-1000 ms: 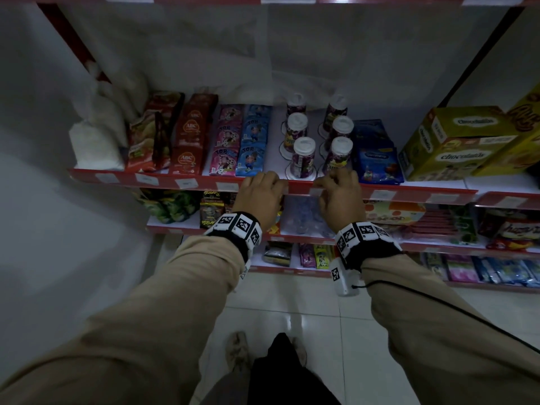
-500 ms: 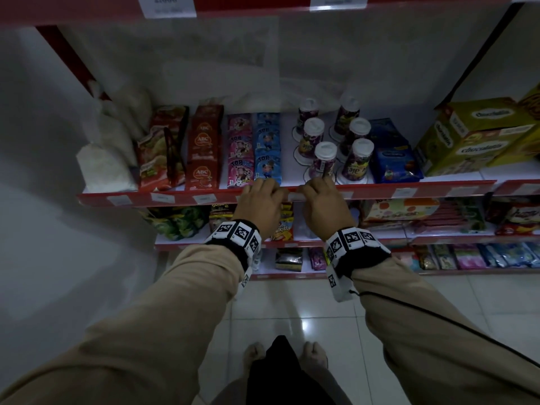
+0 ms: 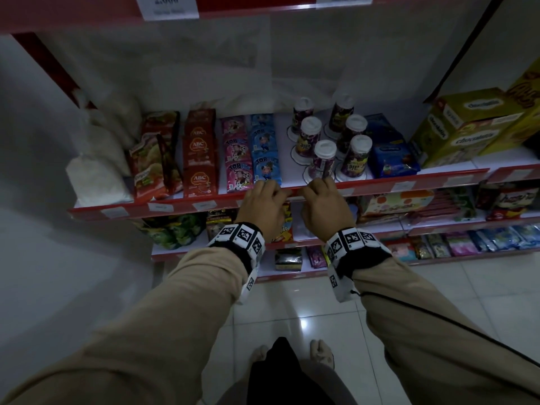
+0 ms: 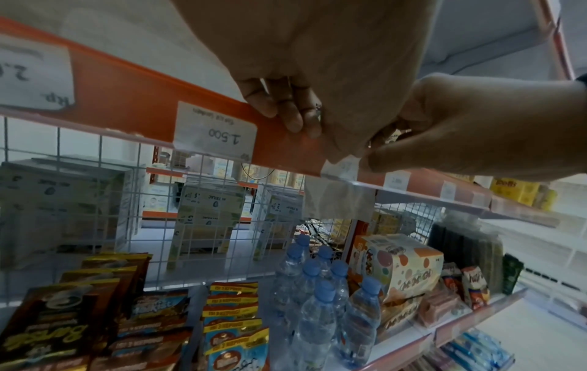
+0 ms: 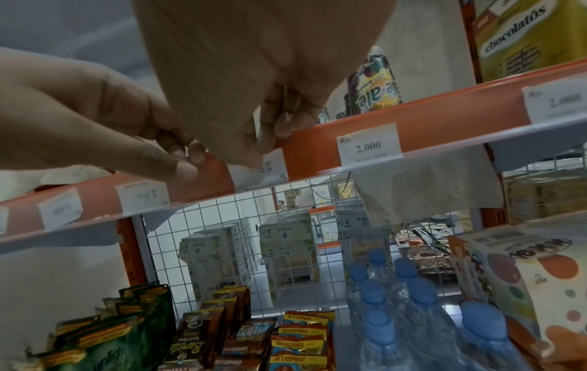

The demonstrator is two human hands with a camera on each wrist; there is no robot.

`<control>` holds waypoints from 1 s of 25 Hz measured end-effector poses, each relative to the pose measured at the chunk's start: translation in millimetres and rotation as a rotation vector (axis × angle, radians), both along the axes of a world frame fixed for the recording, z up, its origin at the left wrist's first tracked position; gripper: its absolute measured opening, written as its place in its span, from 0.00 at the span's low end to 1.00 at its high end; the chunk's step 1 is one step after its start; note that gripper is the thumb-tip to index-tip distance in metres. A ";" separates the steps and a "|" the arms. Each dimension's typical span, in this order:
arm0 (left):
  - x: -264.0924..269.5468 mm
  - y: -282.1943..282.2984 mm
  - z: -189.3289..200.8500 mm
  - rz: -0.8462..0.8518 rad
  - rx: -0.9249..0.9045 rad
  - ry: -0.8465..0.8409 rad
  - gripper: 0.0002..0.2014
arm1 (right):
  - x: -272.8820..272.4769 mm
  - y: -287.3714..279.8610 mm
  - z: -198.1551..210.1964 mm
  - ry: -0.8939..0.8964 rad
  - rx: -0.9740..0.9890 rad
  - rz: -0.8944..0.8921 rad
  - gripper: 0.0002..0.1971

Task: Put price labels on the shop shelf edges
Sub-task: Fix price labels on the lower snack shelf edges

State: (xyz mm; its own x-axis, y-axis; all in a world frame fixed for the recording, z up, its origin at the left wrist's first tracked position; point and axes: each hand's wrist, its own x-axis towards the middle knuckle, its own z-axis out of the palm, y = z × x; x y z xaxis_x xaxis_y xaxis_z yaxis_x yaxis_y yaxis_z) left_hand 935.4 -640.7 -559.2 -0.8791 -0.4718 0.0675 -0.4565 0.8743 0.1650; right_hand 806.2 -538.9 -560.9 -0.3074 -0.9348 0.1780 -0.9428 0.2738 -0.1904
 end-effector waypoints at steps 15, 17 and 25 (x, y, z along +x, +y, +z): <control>3.0 -12.2 6.7 0.059 0.072 0.083 0.15 | -9.2 -13.8 8.5 -0.621 -0.344 -0.215 0.06; 4.2 -14.6 8.7 0.077 0.183 0.135 0.18 | -5.2 -17.3 10.4 -0.825 -0.384 -0.264 0.09; 2.5 -17.8 18.7 0.173 0.251 0.175 0.12 | 14.4 -25.6 10.2 -1.179 -0.376 -0.246 0.07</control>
State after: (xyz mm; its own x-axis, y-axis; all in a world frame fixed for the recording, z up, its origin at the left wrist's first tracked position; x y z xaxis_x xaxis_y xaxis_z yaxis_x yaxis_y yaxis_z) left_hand 937.9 -658.5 -540.5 -0.7704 -0.6334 0.0729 -0.5398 0.7088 0.4541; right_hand 820.6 -564.5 -550.7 -0.6182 -0.7819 -0.0805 -0.0796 0.1641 -0.9832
